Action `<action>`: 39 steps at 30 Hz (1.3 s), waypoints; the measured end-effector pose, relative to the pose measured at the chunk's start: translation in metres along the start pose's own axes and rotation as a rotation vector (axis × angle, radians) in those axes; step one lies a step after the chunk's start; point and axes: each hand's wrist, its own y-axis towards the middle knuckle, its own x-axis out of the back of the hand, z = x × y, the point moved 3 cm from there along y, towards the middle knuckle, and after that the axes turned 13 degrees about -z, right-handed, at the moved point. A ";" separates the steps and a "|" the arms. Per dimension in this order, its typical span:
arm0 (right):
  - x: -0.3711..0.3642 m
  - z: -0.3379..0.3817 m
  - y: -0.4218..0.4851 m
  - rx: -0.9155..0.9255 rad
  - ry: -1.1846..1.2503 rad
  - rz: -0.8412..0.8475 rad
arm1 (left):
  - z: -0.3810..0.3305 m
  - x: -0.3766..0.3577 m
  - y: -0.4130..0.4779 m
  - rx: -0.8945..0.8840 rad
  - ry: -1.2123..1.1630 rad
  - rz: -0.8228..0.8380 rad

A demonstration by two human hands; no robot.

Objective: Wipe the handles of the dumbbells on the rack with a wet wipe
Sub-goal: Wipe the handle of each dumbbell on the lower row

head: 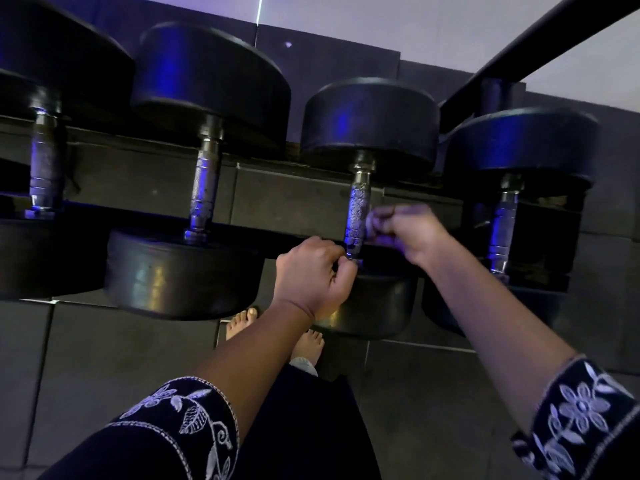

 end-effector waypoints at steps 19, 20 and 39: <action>-0.032 0.035 -0.026 1.055 -0.712 -0.365 | 0.002 -0.001 -0.002 -0.009 0.019 -0.068; -0.034 0.024 -0.031 1.091 -0.816 -0.302 | 0.002 -0.001 -0.002 -0.008 0.012 -0.062; 0.001 0.003 -0.018 0.500 -0.213 -0.295 | 0.000 0.000 -0.003 -0.012 -0.014 -0.102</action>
